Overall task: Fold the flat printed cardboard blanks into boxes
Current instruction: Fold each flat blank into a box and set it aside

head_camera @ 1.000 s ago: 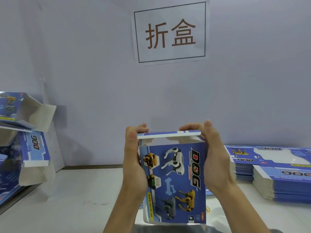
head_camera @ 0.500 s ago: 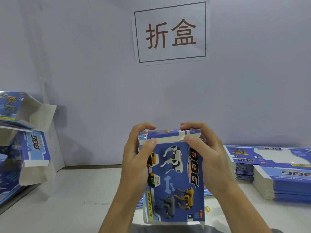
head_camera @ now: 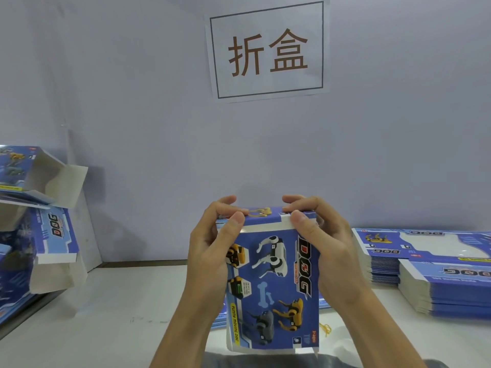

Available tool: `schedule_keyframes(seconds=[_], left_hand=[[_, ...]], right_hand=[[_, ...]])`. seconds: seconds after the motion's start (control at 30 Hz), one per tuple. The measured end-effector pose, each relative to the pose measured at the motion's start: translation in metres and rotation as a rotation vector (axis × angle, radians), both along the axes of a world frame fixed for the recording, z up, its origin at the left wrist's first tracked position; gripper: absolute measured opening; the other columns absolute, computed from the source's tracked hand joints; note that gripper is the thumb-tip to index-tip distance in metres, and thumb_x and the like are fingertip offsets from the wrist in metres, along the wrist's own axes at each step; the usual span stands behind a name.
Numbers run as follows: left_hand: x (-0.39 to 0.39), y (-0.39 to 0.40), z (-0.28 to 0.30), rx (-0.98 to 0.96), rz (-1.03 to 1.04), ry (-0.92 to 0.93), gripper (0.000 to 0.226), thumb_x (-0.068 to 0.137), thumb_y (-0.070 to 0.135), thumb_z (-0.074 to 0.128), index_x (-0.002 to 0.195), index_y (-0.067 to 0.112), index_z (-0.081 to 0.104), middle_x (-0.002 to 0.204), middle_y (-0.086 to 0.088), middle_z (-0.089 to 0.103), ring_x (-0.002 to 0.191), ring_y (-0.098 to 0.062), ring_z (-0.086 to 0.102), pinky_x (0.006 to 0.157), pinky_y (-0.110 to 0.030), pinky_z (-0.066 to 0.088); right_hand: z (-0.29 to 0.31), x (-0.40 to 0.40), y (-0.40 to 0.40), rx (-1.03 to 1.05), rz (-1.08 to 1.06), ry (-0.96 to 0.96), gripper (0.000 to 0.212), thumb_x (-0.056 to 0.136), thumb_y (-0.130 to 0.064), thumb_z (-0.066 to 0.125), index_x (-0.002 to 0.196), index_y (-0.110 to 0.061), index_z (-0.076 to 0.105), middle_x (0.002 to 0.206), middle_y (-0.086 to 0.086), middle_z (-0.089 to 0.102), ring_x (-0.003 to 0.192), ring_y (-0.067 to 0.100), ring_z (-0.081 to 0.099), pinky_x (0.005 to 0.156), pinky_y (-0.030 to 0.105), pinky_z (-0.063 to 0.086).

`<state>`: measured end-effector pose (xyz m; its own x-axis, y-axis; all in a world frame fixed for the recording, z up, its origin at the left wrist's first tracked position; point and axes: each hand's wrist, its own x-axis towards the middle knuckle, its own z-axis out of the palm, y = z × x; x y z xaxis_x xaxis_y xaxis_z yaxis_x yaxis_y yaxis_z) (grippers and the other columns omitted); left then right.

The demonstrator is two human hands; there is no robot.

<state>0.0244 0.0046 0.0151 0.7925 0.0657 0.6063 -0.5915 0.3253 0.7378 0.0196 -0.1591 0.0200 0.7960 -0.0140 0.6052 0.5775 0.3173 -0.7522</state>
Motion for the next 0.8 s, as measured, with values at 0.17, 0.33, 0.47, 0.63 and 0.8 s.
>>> schedule_keyframes(seconds=[0.17, 0.33, 0.47, 0.63, 0.8], left_hand=[[0.0001, 0.0086, 0.0003, 0.036, -0.113, -0.013, 0.037, 0.072, 0.057, 0.080, 0.088, 0.025, 0.074, 0.139, 0.011, 0.057, 0.124, -0.027, 0.061, 0.072, -0.037, 0.061], [-0.0012, 0.0054, 0.0007, 0.022, -0.148, 0.004, 0.043, 0.066, 0.061, 0.082, 0.082, 0.022, 0.074, 0.136, 0.009, 0.059, 0.124, -0.031, 0.060, 0.071, -0.037, 0.060], [-0.0044, 0.0078, 0.0019, 0.154, -0.066, -0.061, 0.040, 0.065, 0.058, 0.084, 0.090, 0.030, 0.073, 0.140, 0.016, 0.053, 0.126, -0.026, 0.059, 0.073, -0.037, 0.061], [-0.0059, 0.0063, 0.0013, 0.187, -0.008, -0.095, 0.015, 0.075, 0.033, 0.075, 0.088, 0.028, 0.073, 0.136, 0.015, 0.056, 0.121, -0.027, 0.062, 0.070, -0.036, 0.062], [-0.0057, 0.0066, -0.0002, 0.177, -0.002, -0.136, 0.009, 0.076, 0.033, 0.071, 0.082, 0.028, 0.075, 0.132, 0.008, 0.060, 0.121, -0.030, 0.061, 0.071, -0.038, 0.062]], right_hand=[[-0.0035, 0.0029, -0.0013, 0.095, 0.103, 0.024, 0.011, 0.079, -0.019, 0.066, 0.080, -0.017, 0.076, 0.126, -0.004, 0.065, 0.098, 0.024, 0.072, 0.064, 0.032, 0.059], [-0.0066, 0.0033, -0.0042, 0.109, 0.174, 0.044, 0.013, 0.077, -0.014, 0.061, 0.073, -0.015, 0.074, 0.125, 0.001, 0.066, 0.100, 0.026, 0.071, 0.066, 0.032, 0.060], [-0.0058, 0.0022, -0.0057, 0.019, 0.129, -0.037, 0.011, 0.076, -0.027, 0.072, 0.085, -0.020, 0.074, 0.132, -0.003, 0.061, 0.102, 0.028, 0.071, 0.067, 0.033, 0.059], [-0.0074, 0.0073, -0.0070, 0.013, 0.085, -0.066, 0.015, 0.080, -0.026, 0.078, 0.095, -0.023, 0.077, 0.136, -0.007, 0.059, 0.106, 0.027, 0.070, 0.070, 0.035, 0.061], [-0.0068, 0.0083, -0.0097, 0.001, 0.152, -0.034, 0.021, 0.074, -0.036, 0.081, 0.083, -0.017, 0.077, 0.138, -0.004, 0.059, 0.109, 0.034, 0.069, 0.071, 0.040, 0.060]])
